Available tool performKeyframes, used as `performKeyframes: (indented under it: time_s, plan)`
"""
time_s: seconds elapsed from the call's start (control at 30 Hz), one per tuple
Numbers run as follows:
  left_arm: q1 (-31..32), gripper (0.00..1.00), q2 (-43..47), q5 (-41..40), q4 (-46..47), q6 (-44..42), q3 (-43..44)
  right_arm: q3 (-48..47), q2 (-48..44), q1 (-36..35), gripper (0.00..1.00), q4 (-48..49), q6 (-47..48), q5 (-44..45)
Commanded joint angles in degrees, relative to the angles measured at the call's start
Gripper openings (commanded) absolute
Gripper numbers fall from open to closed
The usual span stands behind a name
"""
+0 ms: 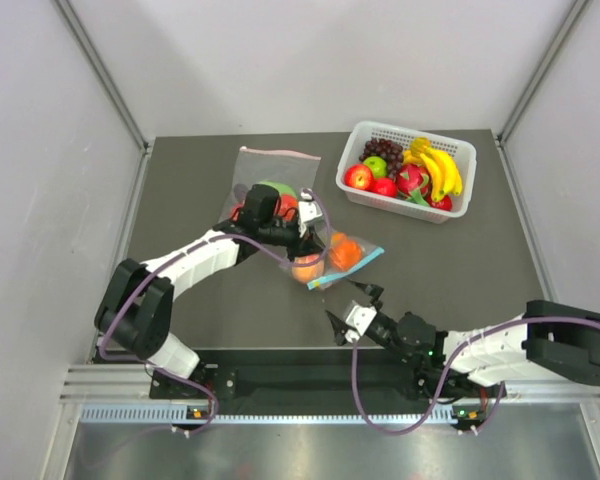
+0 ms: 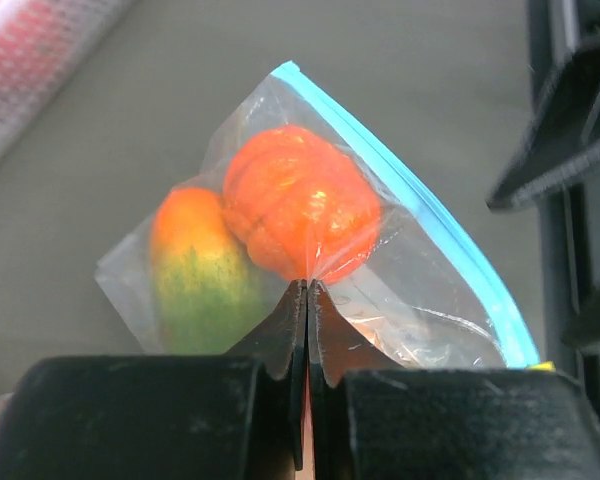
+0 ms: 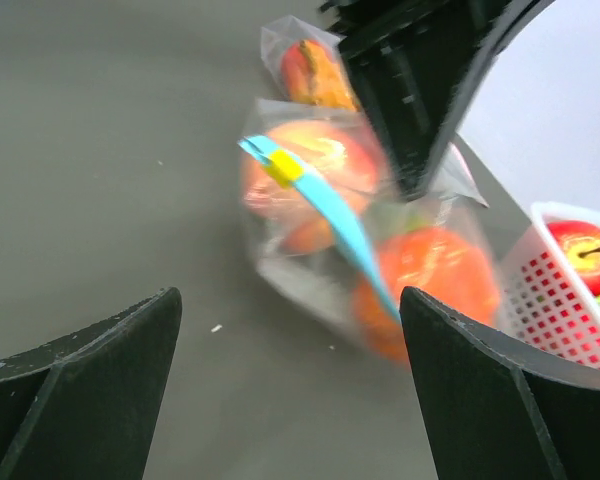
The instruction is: Open the zip-top bag and remove the fake food
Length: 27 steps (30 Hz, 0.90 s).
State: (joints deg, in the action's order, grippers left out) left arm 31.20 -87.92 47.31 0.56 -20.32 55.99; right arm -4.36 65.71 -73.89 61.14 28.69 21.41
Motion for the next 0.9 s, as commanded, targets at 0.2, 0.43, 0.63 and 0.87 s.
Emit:
performKeyframes:
  time_s: [0.2,0.43,0.63,0.87]
  plan:
    - [0.2,0.0,0.7,11.0,-8.9,-10.0,1.3,-0.7,7.2,-2.0,0.89,12.8,7.5,7.0]
    - [0.7,0.0,1.4,13.9,-10.3,-12.8,0.3,-1.4,12.0,-2.1,0.76,18.7,11.4,8.8]
    - [2.3,0.0,0.4,12.2,-12.7,-13.9,1.1,-0.9,13.1,-2.0,0.69,21.8,14.4,7.7]
    - [4.7,0.0,-2.3,9.6,-16.6,-16.6,3.9,-1.4,7.5,-1.1,0.64,15.4,13.3,1.5]
